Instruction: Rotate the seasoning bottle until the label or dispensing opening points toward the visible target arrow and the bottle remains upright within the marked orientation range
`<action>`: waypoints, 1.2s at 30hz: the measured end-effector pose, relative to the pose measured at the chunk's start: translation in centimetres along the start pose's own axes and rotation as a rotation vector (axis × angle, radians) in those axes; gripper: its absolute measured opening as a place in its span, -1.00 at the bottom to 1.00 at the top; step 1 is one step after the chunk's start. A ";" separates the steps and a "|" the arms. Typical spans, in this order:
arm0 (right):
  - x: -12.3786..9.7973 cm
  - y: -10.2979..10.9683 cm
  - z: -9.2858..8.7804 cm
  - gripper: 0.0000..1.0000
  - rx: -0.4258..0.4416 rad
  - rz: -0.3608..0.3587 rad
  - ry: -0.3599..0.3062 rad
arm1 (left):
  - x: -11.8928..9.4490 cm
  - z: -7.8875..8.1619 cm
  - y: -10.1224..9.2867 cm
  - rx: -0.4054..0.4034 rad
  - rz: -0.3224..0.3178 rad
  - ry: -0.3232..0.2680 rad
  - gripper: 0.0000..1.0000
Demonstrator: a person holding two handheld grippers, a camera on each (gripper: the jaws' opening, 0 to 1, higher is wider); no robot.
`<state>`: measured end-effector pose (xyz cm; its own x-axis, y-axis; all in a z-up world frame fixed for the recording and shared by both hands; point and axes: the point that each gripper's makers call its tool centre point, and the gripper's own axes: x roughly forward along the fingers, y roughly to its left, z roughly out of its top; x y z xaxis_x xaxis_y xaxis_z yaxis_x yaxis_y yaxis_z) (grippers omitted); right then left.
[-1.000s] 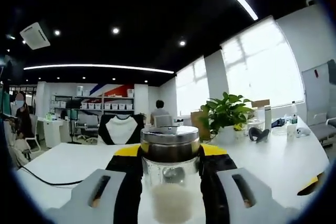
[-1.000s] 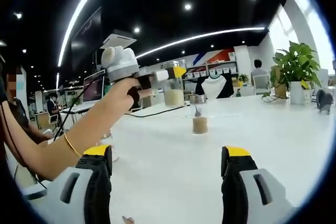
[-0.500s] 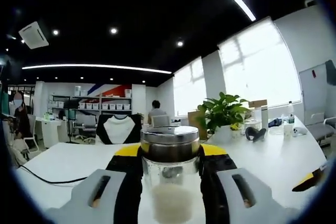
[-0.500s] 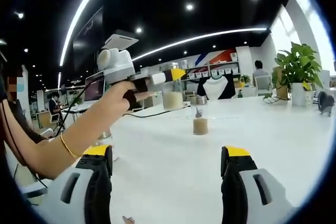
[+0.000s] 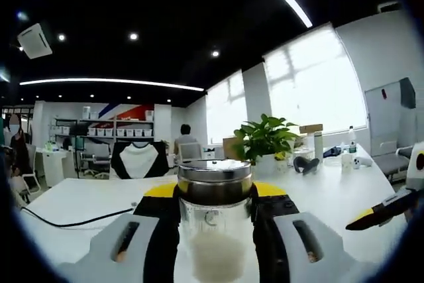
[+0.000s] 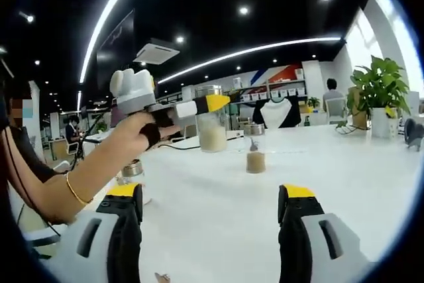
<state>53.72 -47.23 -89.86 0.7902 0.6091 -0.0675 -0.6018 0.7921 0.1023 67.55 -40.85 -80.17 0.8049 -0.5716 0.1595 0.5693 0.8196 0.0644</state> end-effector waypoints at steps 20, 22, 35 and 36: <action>-0.6 1.7 -0.6 0.68 -0.041 0.292 -0.014 | -1.2 0.5 -5.2 0.025 -0.224 -0.023 -0.14; -0.5 1.6 -0.8 0.68 -0.041 0.289 -0.006 | -1.4 0.5 -5.6 0.030 -0.243 -0.021 -0.14; 0.0 1.2 0.2 0.63 -0.055 0.309 -0.028 | -2.3 0.6 -6.8 0.007 -0.326 -0.025 -0.14; 0.0 1.2 0.3 0.63 -0.060 0.311 -0.028 | -2.4 0.5 -6.9 0.002 -0.333 -0.023 -0.14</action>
<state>53.06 -46.26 -89.47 0.5698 0.8216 -0.0150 -0.8200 0.5697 0.0554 61.58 -45.14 -80.47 0.5710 -0.8068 0.1516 0.7998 0.5884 0.1189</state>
